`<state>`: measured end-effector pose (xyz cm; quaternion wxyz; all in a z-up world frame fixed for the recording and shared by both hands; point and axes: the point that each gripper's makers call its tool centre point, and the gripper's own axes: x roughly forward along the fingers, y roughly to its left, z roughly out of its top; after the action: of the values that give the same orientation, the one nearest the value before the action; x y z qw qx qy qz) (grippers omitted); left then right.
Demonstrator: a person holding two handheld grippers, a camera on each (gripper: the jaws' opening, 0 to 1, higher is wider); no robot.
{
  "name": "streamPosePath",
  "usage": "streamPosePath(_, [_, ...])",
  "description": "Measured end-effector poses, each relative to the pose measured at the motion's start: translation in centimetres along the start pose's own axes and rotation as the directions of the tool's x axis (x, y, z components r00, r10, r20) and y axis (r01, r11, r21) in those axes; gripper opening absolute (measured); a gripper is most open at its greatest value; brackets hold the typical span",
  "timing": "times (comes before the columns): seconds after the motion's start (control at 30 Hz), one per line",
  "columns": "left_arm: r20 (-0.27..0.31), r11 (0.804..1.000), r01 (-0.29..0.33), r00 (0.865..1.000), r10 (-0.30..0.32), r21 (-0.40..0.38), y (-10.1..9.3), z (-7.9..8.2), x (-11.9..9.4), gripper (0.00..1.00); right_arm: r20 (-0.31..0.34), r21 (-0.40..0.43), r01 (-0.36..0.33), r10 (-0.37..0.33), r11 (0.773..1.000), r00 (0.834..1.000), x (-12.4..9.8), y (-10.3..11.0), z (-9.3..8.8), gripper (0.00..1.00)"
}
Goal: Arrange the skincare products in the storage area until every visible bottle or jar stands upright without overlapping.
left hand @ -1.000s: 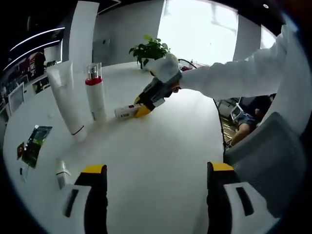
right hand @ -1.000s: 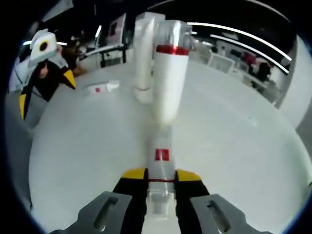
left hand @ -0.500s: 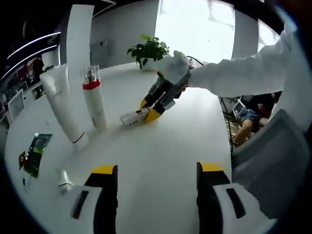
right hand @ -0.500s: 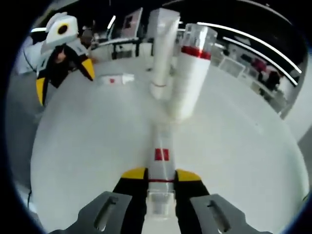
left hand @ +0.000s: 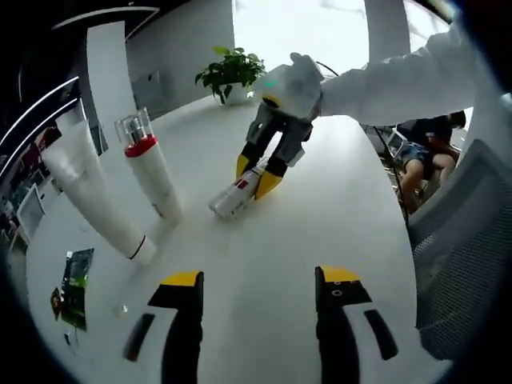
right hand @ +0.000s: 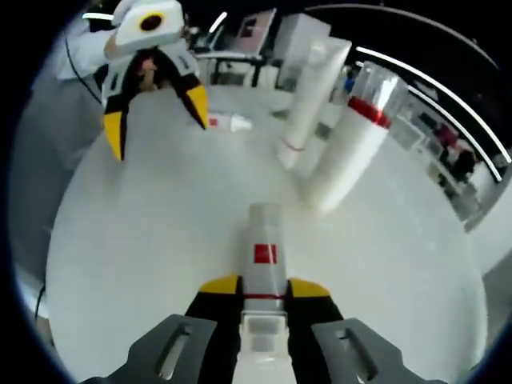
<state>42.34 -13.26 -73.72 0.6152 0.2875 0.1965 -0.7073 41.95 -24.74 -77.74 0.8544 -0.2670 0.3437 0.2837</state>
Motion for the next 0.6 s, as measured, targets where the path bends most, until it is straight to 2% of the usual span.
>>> streamPosePath(0.1, [-0.008, 1.000, 0.014, 1.000, -0.014, 0.001, 0.1, 0.2, 0.6, 0.53, -0.010, -0.044, 0.008, -0.009, 0.999, 1.000, 0.1, -0.1, 0.1, 0.15])
streamPosePath(0.13, [-0.012, 1.000, 0.019, 1.000, -0.019, 0.001, 0.0, 0.2, 0.8, 0.53, -0.018, -0.082, 0.007, -0.008, 0.997, 1.000, 0.2, -0.1, 0.2, 0.15])
streamPosePath(0.2, [-0.023, 1.000, 0.017, 1.000, -0.017, 0.026, 0.1, 0.1, 1.2, 0.53, -0.023, -0.105, 0.002, -0.004, 0.994, 1.000, 0.2, 0.1, 0.4, 0.15])
streamPosePath(0.33, [-0.029, 0.996, -0.005, 1.000, 0.008, 0.088, 0.4, 0.4, 1.9, 0.53, -0.034, -0.155, 0.001, -0.006, 0.988, 0.999, 0.2, 0.1, 0.6, 0.15])
streamPosePath(0.47, [-0.020, 0.994, -0.027, 0.999, 0.029, 0.105, 0.9, 0.5, 2.8, 0.53, -0.044, -0.207, 0.002, -0.011, 0.978, 0.999, 0.3, 0.3, 0.9, 0.15])
streamPosePath(0.57, [-0.013, 0.986, -0.076, 0.997, 0.079, 0.147, 1.9, 0.8, 3.5, 0.55, -0.055, -0.275, 0.002, -0.018, 0.961, 0.998, 0.4, 0.5, 1.3, 0.14])
streamPosePath(0.6, [-0.008, 0.984, -0.075, 0.997, 0.077, 0.163, 1.8, 0.9, 3.7, 0.56, -0.056, -0.271, 0.000, -0.016, 0.962, 0.998, 0.4, 0.6, 1.4, 0.14])
